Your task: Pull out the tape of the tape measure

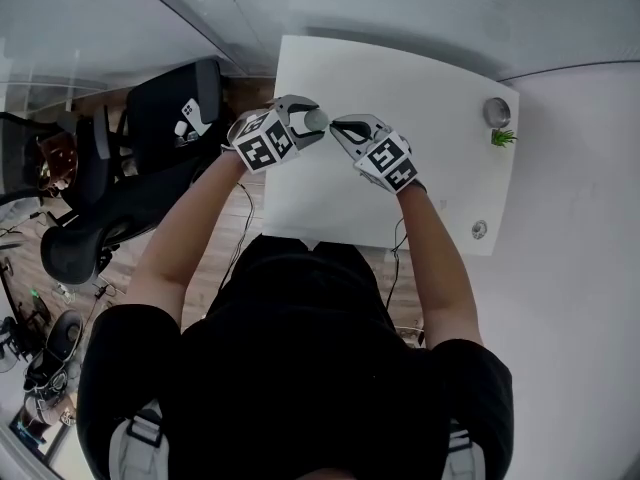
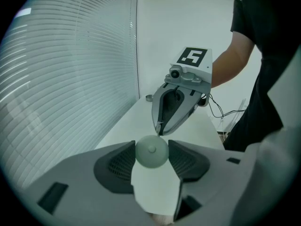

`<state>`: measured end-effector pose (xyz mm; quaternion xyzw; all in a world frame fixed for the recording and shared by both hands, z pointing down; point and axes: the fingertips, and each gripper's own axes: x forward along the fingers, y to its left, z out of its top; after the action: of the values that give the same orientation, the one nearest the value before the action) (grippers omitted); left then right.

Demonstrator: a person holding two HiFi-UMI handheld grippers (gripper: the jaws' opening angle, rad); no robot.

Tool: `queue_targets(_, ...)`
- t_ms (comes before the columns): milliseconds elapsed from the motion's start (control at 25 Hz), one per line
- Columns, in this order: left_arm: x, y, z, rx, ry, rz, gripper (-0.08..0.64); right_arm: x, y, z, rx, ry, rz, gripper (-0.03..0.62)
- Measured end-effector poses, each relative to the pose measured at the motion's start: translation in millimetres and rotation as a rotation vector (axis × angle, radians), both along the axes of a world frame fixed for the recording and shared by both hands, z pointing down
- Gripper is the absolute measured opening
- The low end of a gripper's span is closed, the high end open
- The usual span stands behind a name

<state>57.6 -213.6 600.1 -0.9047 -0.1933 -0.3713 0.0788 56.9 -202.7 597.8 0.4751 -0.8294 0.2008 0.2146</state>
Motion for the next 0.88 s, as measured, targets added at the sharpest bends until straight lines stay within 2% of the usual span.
queue_targets(360,-12.2,14.6,-9.3,0.018,-0.019,-0.068,0.230,-2.6,20.2,-9.4,-0.004,0.023,0.038,0.009)
queue_targets(880,-28.1,21.0,-5.0,0.028,-0.037,-0.096,0.230,8.8,46.1,-7.4,-0.027,0.023,0.090,0.009)
